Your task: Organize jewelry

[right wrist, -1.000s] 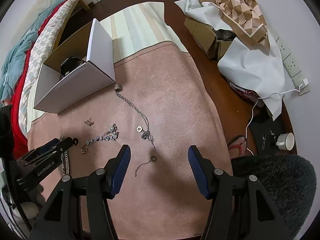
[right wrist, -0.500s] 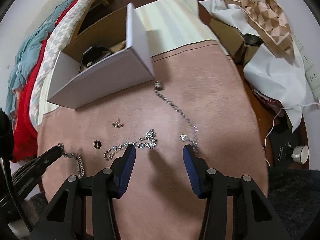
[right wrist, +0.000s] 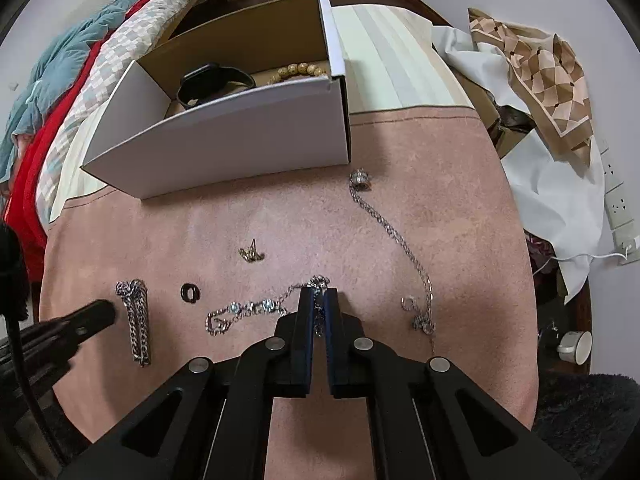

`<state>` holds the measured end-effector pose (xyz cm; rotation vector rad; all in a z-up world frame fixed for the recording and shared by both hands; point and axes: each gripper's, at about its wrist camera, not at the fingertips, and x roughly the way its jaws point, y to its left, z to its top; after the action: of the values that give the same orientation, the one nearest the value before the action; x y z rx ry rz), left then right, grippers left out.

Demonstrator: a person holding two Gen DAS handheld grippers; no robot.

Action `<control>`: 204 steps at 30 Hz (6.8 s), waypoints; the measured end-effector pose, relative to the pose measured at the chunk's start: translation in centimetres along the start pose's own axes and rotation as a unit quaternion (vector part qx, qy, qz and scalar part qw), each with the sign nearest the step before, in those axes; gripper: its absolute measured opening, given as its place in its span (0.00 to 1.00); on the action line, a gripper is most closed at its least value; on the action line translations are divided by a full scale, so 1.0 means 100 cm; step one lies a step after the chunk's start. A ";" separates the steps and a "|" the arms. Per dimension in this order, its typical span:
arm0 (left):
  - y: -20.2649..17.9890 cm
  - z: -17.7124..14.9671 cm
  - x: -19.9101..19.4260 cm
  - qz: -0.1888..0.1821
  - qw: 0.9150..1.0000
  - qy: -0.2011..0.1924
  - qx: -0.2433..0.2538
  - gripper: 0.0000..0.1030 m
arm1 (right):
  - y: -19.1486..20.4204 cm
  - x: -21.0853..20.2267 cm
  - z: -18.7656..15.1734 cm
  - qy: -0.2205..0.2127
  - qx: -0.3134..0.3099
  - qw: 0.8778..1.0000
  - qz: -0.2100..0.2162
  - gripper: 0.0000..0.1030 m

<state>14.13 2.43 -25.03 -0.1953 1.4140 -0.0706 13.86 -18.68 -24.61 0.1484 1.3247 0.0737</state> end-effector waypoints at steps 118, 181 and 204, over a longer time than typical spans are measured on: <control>-0.062 0.129 -0.084 -0.031 0.987 -0.131 0.089 0.07 | 0.028 -0.129 0.155 -0.101 -0.044 0.987 0.119 0.01; -0.054 -0.024 -0.229 0.111 0.950 -0.284 0.061 1.00 | 0.036 -0.247 0.006 -0.201 -0.061 0.974 -0.080 1.00; -0.012 -0.061 -0.101 0.180 0.960 -0.214 -0.015 1.00 | -0.062 -0.113 -0.049 -0.094 0.064 0.993 -0.034 0.73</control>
<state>6.60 2.37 -15.85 0.0257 0.9997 0.2794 6.20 -26.01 -15.88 0.2125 1.1449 -0.0817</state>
